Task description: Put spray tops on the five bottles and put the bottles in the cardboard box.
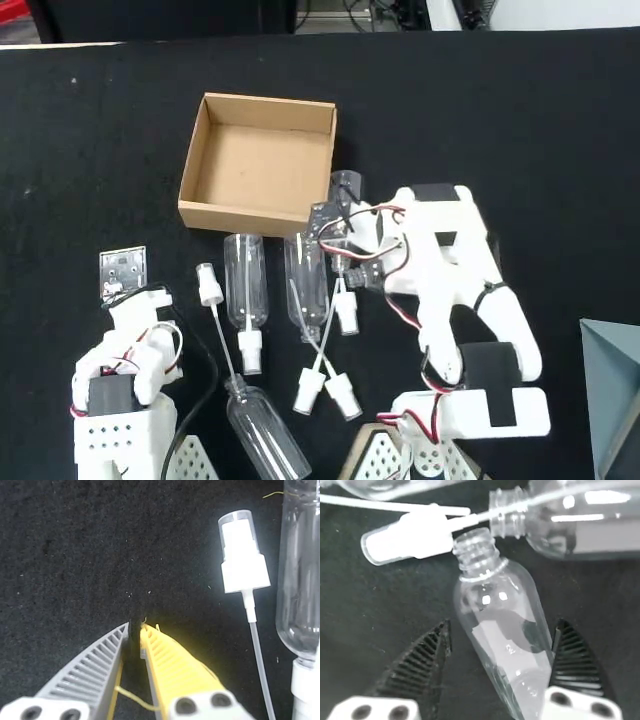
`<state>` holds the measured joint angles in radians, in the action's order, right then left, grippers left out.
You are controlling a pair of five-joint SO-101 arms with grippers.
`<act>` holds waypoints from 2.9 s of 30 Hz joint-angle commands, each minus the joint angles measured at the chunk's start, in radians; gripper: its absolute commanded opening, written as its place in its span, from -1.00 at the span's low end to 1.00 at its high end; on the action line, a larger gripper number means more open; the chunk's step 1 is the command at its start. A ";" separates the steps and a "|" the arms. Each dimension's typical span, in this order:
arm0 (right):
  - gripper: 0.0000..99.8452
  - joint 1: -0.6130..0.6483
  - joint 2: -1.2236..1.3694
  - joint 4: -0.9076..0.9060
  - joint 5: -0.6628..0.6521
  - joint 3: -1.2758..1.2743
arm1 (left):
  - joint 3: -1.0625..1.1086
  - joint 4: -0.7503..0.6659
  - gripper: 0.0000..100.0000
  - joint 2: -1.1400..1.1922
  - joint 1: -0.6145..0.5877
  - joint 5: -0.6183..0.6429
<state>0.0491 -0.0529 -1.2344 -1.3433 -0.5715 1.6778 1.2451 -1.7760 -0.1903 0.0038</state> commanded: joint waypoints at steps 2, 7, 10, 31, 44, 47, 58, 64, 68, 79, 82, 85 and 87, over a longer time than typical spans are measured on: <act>-0.45 -0.023 -0.001 0.015 0.074 0.067 | 0.025 0.009 -0.94 -0.011 -0.008 -0.008; -0.45 -0.020 -0.001 0.015 0.158 0.067 | 0.025 0.009 -0.94 -0.011 -0.008 -0.008; -0.45 -0.020 -0.001 0.015 0.222 0.067 | 0.025 0.009 -0.94 -0.011 -0.008 -0.008; -0.44 -0.017 -0.008 0.006 0.523 0.007 | 0.025 0.009 -0.94 -0.011 -0.008 -0.008; -0.44 0.003 0.001 -0.014 0.347 0.010 | 0.025 0.009 -0.94 -0.011 -0.008 -0.008; -0.44 0.005 0.001 -0.014 0.315 0.010 | 0.025 0.009 -0.94 -0.011 -0.008 -0.008; -0.44 0.064 0.001 0.003 0.258 0.010 | 0.025 0.009 -0.94 -0.011 -0.008 -0.008; -0.44 0.068 0.001 0.066 0.262 -0.008 | 0.025 0.009 -0.94 -0.011 -0.008 -0.008; -0.44 0.064 0.001 0.066 0.259 -0.025 | 0.025 0.009 -0.94 -0.011 -0.008 -0.008; -0.45 0.063 0.001 0.129 0.262 -0.071 | 0.025 0.009 -0.94 -0.011 -0.008 -0.008; -0.45 0.063 0.001 0.138 0.262 -0.084 | 0.025 0.009 -0.94 -0.011 -0.008 -0.008; -0.45 0.061 -0.001 0.130 0.264 -0.084 | 0.025 0.009 -0.94 -0.011 -0.008 -0.008; -0.50 0.061 -0.004 0.129 0.264 -0.085 | 0.025 0.009 -0.94 -0.011 -0.008 -0.008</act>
<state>0.0921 -0.0529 -1.1147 -1.0717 -0.6605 1.6778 1.2451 -1.7760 -0.1903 0.0038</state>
